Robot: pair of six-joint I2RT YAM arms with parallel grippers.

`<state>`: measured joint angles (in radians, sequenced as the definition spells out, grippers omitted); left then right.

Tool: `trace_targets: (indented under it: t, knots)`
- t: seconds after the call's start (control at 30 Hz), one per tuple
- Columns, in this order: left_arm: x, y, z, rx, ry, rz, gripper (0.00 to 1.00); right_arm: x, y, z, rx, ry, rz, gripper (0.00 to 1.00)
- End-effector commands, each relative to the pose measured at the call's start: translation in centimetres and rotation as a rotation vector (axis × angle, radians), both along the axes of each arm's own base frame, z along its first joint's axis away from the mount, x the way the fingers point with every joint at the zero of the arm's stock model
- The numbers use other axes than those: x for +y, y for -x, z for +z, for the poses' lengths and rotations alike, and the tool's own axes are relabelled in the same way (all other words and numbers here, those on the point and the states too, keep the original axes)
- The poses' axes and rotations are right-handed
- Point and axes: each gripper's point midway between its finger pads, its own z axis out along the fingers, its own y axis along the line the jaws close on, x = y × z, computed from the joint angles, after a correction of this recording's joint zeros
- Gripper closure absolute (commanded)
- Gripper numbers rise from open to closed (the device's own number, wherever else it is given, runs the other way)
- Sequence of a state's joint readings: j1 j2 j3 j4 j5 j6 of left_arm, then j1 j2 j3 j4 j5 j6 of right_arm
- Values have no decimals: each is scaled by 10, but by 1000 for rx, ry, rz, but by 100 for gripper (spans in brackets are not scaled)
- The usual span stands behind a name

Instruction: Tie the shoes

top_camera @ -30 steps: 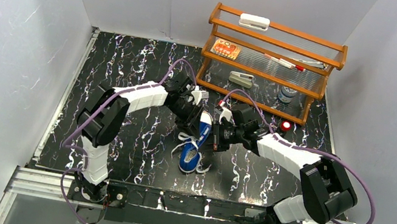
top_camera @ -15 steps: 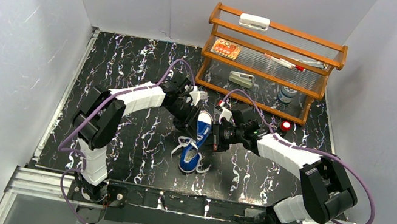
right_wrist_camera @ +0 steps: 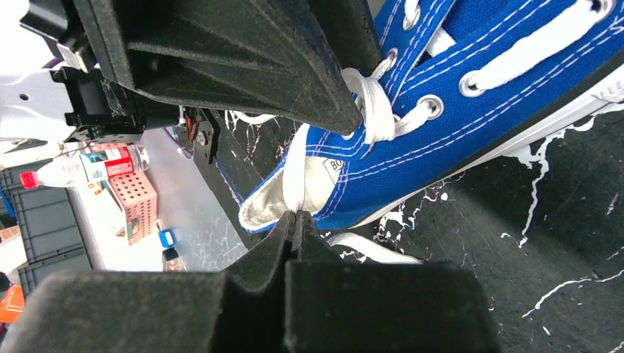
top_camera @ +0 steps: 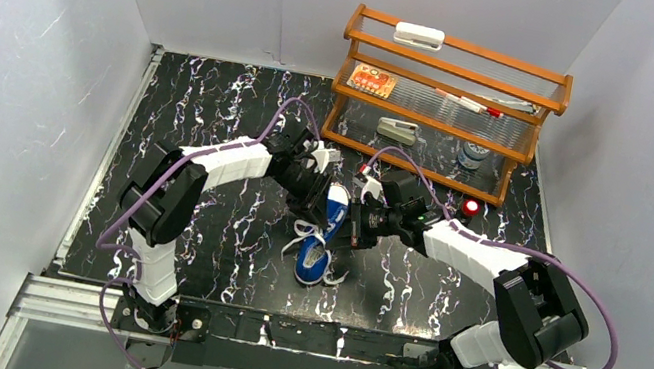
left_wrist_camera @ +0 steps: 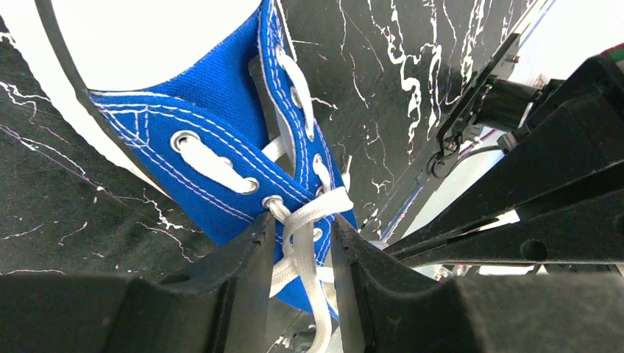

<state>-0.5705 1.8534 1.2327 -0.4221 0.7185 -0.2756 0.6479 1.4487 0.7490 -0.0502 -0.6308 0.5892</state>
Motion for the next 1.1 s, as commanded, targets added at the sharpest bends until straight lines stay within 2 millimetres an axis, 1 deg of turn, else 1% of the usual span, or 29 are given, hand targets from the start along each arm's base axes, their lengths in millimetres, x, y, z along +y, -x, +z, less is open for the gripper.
trace_targets:
  t: [0.0,0.1,0.27,0.47,0.57,0.7,0.73,0.8,0.83,0.9,1.0,1.07]
  knots:
    - [-7,-3,15,-1,69,22,69,7,-8,12,-34,-44,2,100]
    - [-9,-5,12,15,70,28,68,7,-8,11,-30,-42,3,100]
    - [-14,-9,16,17,93,43,65,8,-9,12,-30,-44,7,100]
    - [-13,-8,10,26,82,40,79,8,-9,12,-32,-45,7,100]
    - [-10,-5,6,32,59,22,82,8,-9,12,-31,-44,5,100]
    - [-9,-7,5,17,48,22,87,8,-9,11,-23,-40,-3,100]
    - [-9,-7,5,22,50,22,89,7,-9,10,-17,-36,-9,100]
    - [-10,-9,7,22,50,30,98,4,-11,8,-5,-16,-40,100]
    - [-10,-9,9,22,53,32,100,3,-13,8,3,-8,-63,100]
    - [-9,-8,14,10,59,43,100,1,-16,11,5,-1,-100,100]
    - [-3,-3,17,-10,54,76,100,-5,-22,9,26,48,-166,100]
    - [1,3,19,-14,59,94,100,-1,-24,14,35,22,-164,100]
